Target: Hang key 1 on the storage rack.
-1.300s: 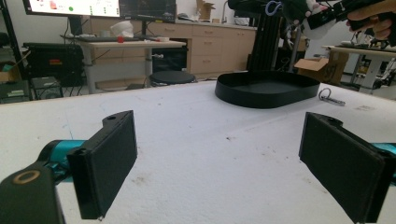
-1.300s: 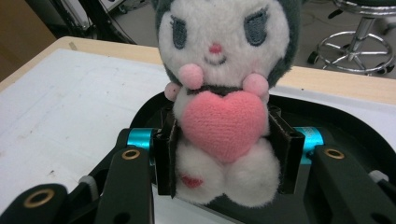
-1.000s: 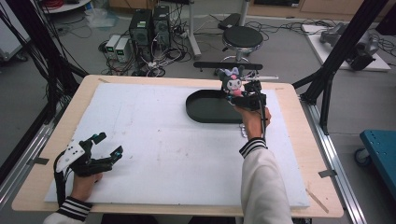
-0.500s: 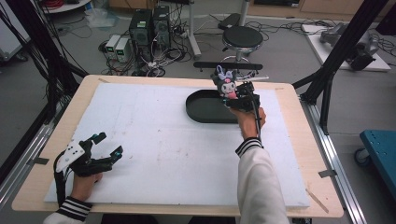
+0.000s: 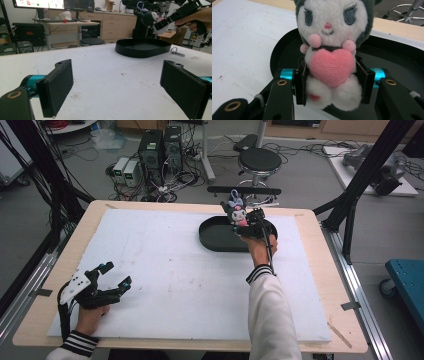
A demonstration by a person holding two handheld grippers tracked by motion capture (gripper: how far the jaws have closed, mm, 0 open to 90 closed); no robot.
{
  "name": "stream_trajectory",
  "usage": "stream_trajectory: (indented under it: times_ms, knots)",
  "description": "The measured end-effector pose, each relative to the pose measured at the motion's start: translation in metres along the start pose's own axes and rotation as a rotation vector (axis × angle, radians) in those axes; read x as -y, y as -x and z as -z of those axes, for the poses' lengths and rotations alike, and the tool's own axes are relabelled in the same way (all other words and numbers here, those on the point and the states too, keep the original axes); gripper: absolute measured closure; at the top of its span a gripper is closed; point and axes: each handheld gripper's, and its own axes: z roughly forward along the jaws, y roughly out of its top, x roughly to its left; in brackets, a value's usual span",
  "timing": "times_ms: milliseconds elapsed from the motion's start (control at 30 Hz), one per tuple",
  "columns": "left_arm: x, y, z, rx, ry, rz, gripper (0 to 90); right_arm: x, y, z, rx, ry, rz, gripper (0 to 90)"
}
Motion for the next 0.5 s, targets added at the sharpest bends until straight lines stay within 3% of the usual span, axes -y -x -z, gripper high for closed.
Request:
stream_trajectory:
  times_ms: [367,500]
  knots:
    - [0.0001,0.0002,0.0,0.0,0.001,-0.001,11.8,-0.0011,0.002,-0.0072,0.001,0.005,-0.004,53.7]
    - [0.0,0.0,0.0,0.0,0.0,0.0,11.8,-0.0006,0.0031,-0.008,-0.021,0.009,-0.008,50.2]
